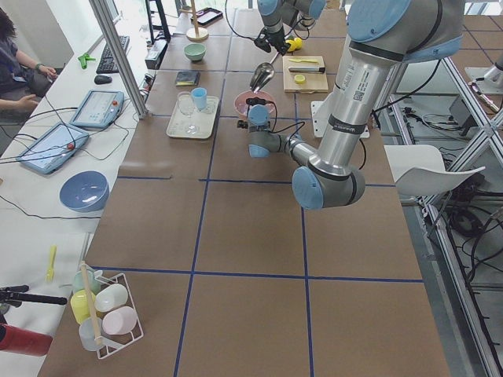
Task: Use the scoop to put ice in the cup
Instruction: 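Lift the scoop with the right gripper and carry it over the bowl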
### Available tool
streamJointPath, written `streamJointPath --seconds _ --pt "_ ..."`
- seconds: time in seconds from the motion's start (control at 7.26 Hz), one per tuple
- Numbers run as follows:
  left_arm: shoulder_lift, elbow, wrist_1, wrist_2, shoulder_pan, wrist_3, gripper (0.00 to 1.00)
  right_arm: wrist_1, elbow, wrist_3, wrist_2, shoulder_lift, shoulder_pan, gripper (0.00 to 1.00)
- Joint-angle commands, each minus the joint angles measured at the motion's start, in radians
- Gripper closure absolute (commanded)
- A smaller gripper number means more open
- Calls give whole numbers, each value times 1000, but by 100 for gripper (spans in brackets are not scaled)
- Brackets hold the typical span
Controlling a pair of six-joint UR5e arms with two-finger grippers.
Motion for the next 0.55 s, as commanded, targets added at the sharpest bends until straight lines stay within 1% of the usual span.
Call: streamJointPath --seconds 0.0,0.14,0.41 --pt "-1 2 0 1 0 0 0 -81 -14 -26 -46 20 -41 100" --pt "-1 2 0 1 0 1 0 -86 -66 -26 -62 36 -50 100" --pt "0 2 0 1 0 2 0 -86 -184 -26 -64 111 -52 100"
